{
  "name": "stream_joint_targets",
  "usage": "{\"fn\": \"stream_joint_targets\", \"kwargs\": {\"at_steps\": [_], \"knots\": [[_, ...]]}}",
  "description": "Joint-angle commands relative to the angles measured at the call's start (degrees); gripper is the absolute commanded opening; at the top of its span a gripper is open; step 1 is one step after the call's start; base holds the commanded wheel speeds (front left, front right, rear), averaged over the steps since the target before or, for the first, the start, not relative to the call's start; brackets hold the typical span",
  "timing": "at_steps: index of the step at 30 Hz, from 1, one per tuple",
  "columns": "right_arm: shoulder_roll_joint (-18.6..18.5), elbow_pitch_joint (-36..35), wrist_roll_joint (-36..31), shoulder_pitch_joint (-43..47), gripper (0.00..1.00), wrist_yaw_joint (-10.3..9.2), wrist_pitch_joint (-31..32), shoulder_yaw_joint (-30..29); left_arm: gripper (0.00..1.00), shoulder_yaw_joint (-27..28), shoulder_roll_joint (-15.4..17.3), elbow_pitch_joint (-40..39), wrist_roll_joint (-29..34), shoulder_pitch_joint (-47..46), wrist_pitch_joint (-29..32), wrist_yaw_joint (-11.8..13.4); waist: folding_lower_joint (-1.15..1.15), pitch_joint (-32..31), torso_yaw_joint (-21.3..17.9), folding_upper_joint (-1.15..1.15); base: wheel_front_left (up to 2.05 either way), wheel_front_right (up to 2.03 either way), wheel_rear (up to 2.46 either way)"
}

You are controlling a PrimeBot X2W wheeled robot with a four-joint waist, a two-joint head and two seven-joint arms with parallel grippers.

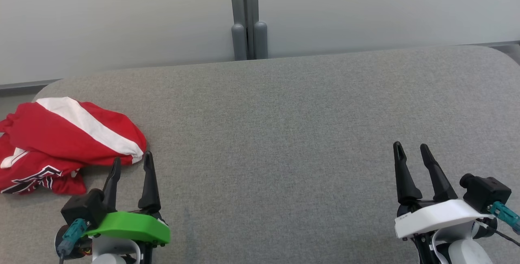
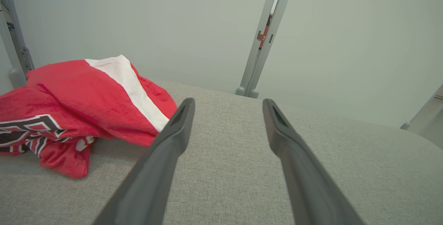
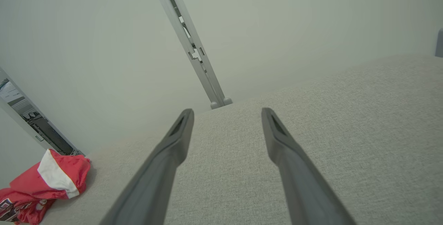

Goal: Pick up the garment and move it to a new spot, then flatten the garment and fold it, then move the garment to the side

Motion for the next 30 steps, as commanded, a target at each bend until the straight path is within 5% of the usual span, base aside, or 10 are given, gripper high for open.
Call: {"fn": "stream_joint_targets", "kwargs": {"at_steps": [1, 30], "knots": [[-0.32, -0.19, -1.43, 0.15, 1.0, 0.16, -0.54, 0.04, 1.0, -0.09, 0.56, -0.14, 1.37, -1.21, -0.49, 0.24, 0.0, -0.02, 0.01, 0.0, 0.0, 0.0, 0.0], [-0.35, -0.94, -13.98, 1.34, 1.0, 0.18, -1.46, -1.02, 1.0, -2.06, 1.78, -4.6, 12.35, 0.51, 4.72, 2.4, 0.0, -0.57, 0.62, 0.0, 0.0, 0.0, 0.0]]}}
